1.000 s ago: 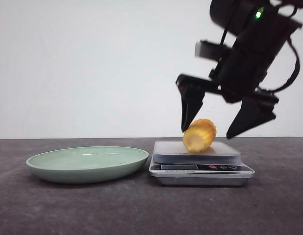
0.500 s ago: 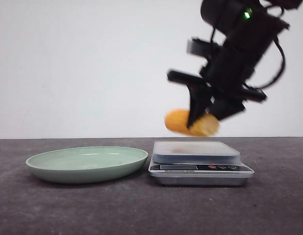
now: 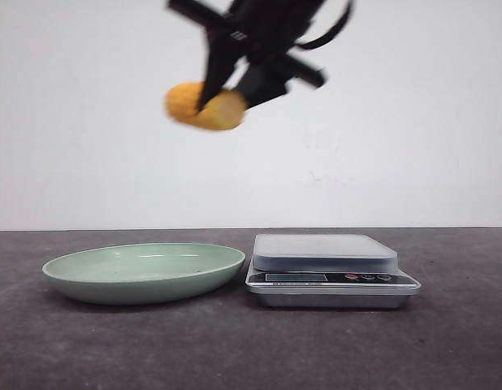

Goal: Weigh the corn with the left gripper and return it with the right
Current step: 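Carry the corn with the right gripper onto the green plate and release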

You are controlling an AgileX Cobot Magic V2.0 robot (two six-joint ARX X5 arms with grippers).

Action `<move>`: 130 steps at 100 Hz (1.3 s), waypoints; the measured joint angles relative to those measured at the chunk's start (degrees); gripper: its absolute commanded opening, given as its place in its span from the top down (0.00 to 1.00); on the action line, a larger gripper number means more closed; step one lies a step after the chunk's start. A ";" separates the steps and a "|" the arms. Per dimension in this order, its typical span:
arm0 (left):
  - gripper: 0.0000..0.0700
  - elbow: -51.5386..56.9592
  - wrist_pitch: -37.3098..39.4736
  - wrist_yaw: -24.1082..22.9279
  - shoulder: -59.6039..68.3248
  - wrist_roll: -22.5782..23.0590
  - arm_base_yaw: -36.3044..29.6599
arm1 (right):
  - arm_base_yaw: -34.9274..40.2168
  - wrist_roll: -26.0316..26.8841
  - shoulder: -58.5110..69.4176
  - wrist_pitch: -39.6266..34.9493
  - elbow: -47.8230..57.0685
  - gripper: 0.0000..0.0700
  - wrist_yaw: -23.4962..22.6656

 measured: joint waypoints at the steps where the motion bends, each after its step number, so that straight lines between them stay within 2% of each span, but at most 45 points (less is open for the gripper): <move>1: 0.39 0.00 0.00 0.00 0.02 0.02 0.00 | 0.24 0.07 0.52 0.00 0.22 1.00 0.00; 33: 0.39 0.00 0.02 -0.04 0.02 -0.02 0.00 | 5.64 3.89 13.97 0.87 2.36 1.00 2.36; 58: 0.39 0.00 -0.02 -0.04 0.02 0.00 0.00 | 6.67 6.16 17.88 0.28 2.36 0.99 3.96; 61: 0.39 0.00 -0.02 -0.07 0.02 0.00 0.00 | 6.71 6.21 17.90 -0.17 2.36 0.94 4.63; 66: 0.38 0.00 -0.11 -0.07 0.02 0.00 0.00 | 6.75 6.25 17.90 -0.44 2.36 0.77 5.51; 76: 0.38 0.00 -0.24 -0.07 0.02 0.00 0.00 | 6.78 6.23 17.90 -0.31 2.38 0.14 5.75; 78: 0.38 0.00 -0.24 -0.07 0.02 0.00 0.00 | 6.78 6.25 17.90 -0.24 2.38 0.05 5.75; 80: 0.38 0.00 -0.26 -0.07 0.02 0.00 0.00 | 6.78 6.29 17.90 -0.15 2.38 0.00 5.73; 89: 0.38 0.00 -0.26 -0.07 0.00 0.00 0.02 | 6.78 6.51 17.90 -0.31 2.51 0.00 5.49; 98: 0.38 0.00 -0.26 -0.04 0.02 0.02 0.00 | 6.75 6.08 17.29 -2.58 2.58 0.06 5.49; 106: 0.38 0.00 -0.24 -0.07 0.00 0.04 0.00 | 6.21 4.72 15.54 -4.57 2.58 0.07 5.49; 130: 0.38 0.00 0.15 -0.07 0.02 0.24 0.00 | 0.24 -0.42 0.00 -9.38 2.86 0.07 5.62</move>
